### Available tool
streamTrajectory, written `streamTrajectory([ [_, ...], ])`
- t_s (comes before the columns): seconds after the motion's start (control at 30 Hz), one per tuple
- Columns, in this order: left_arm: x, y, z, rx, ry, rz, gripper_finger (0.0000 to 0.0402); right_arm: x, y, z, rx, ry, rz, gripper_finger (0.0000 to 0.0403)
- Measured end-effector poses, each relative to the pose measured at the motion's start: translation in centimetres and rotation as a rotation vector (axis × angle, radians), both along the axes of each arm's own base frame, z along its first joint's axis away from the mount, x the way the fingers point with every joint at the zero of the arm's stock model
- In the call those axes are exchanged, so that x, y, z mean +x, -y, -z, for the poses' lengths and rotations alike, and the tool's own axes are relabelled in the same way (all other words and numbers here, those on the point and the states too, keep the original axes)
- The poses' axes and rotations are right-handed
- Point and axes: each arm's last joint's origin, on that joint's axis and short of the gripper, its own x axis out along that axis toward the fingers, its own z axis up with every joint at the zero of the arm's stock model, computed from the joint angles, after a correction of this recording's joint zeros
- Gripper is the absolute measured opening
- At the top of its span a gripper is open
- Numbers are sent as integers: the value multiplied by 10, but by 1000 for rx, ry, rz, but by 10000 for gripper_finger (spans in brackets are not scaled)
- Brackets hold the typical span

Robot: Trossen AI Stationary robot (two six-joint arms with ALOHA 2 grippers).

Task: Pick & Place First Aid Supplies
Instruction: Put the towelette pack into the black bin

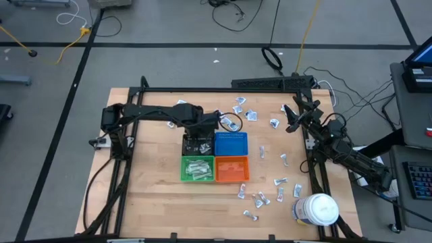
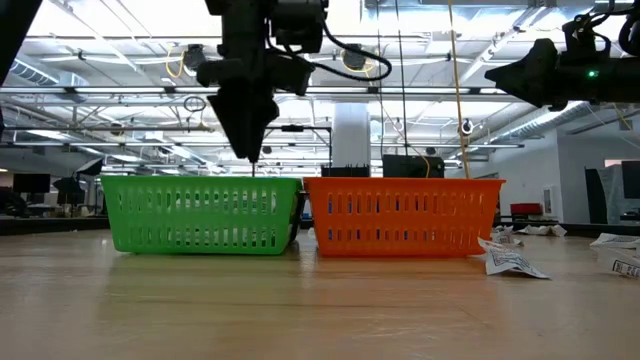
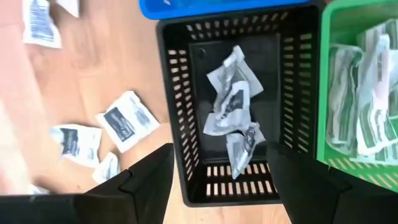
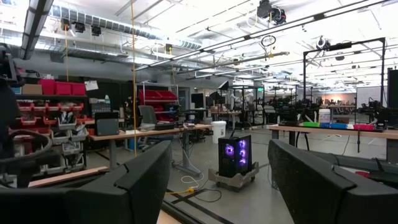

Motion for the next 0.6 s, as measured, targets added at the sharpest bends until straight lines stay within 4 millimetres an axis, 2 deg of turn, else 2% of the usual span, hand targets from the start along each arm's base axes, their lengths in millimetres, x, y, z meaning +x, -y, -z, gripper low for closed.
streamTrajectory([
  [0.1,-3,-16,2,-13,-4,-33,252,0,0,0,0,0,0,263],
  [0.43,-32,-104,2,8,-3,-236,248,0,0,0,0,0,0,263],
  [0.6,-48,-133,2,12,-7,-296,246,0,0,0,0,0,0,263],
])
